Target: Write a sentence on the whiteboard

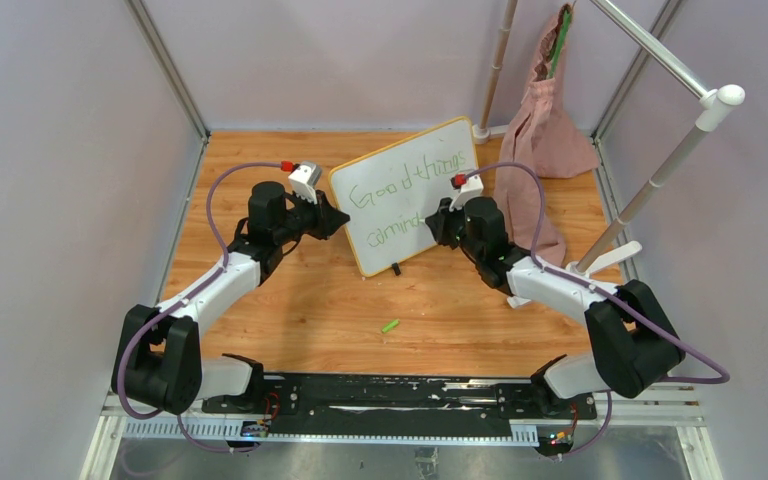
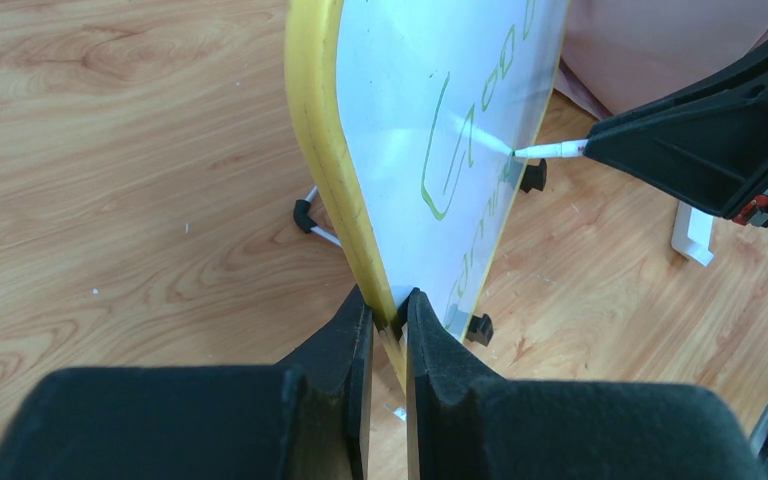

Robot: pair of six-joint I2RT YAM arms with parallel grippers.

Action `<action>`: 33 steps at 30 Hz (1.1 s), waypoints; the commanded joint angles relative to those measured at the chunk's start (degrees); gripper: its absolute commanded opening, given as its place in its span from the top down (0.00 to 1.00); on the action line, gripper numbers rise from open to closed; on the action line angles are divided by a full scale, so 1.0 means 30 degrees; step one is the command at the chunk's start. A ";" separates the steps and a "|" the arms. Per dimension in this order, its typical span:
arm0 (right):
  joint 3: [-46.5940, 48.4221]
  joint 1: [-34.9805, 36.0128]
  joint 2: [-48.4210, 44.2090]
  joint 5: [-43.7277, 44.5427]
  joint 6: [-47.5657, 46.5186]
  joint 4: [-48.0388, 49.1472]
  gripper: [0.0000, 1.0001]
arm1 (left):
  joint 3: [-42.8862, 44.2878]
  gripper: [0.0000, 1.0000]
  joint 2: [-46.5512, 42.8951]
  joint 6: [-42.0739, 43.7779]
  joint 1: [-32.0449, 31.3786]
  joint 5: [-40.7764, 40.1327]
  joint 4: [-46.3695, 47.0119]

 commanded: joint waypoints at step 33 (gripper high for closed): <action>-0.1149 0.0970 0.0253 0.0114 0.0777 0.0175 1.00 | -0.0048 1.00 -0.0260 0.1774 -0.0163 -0.1263 -0.0536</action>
